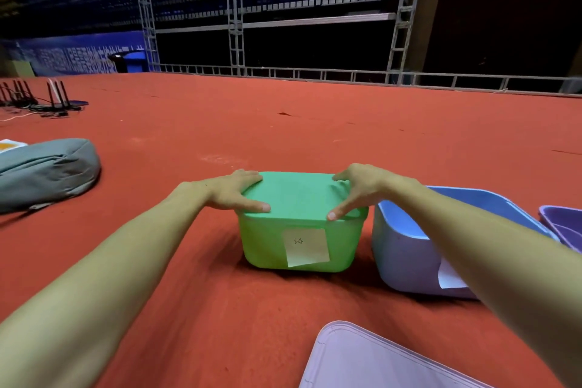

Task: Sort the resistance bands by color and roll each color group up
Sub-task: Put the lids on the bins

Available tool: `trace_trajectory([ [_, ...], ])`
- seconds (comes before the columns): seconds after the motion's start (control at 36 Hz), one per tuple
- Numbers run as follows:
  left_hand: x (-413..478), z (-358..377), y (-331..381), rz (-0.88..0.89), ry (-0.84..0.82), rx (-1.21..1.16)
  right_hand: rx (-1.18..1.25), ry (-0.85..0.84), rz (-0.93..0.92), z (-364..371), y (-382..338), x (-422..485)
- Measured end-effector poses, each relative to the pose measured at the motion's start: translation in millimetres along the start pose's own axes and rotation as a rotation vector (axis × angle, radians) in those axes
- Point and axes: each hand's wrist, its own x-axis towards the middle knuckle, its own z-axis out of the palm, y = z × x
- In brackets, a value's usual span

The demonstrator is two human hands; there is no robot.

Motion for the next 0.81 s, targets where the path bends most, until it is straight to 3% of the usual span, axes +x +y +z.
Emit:
trace_trajectory([
  [0.11, -12, -5, 16, -0.013, 0.106, 0.036, 0.054, 0.106, -0.081, -2, -11, -22],
  [0.33, -74, 4, 52, 0.177, 0.414, 0.024, 0.045, 0.163, -0.094, -3, -2, -111],
  [0.56, -130, 59, 99, 0.148, 0.159, 0.056, -0.007, 0.091, 0.044, 41, 51, -222],
  [0.81, -151, 116, 131, 0.055, 0.047, -0.084, 0.078, 0.018, 0.168, 85, 84, -304],
])
